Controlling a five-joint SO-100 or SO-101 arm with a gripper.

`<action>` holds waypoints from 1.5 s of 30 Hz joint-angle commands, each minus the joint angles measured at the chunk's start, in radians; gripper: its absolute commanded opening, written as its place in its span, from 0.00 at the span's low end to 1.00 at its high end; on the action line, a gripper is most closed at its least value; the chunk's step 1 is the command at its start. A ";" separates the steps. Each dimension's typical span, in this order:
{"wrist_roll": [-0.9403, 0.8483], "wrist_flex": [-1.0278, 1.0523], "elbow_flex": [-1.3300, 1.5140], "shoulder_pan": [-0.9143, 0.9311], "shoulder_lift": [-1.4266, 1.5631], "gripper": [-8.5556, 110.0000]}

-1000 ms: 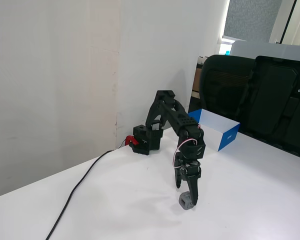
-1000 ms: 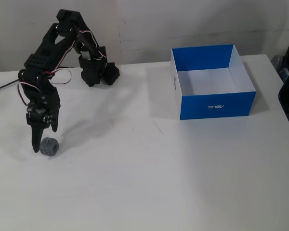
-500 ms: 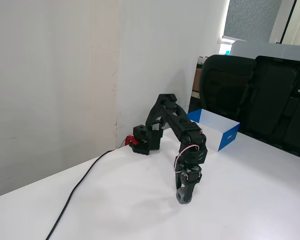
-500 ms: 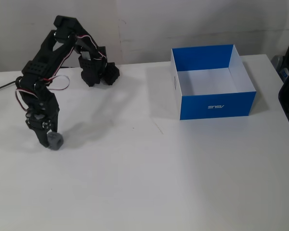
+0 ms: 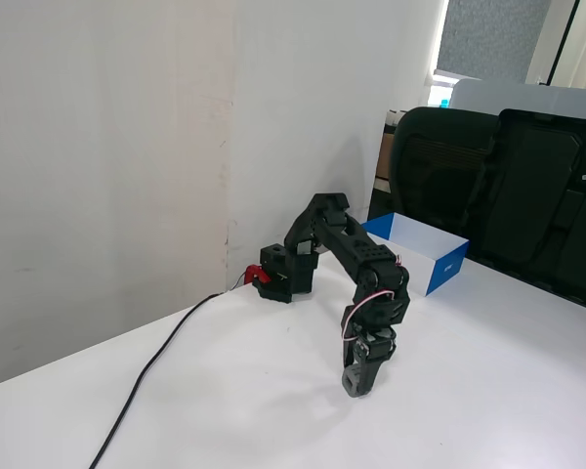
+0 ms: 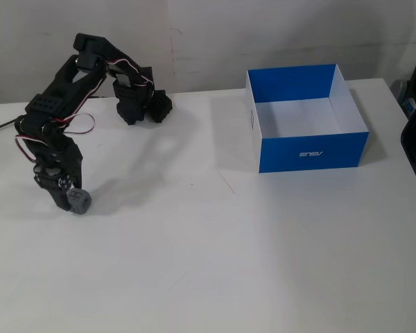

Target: Grasp the gray block and put it in the box.

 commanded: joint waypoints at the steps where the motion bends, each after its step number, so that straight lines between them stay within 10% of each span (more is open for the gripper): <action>1: -0.009 0.052 -0.075 -0.002 0.044 0.07; 45: -0.031 -0.032 0.703 0.353 1.134 0.07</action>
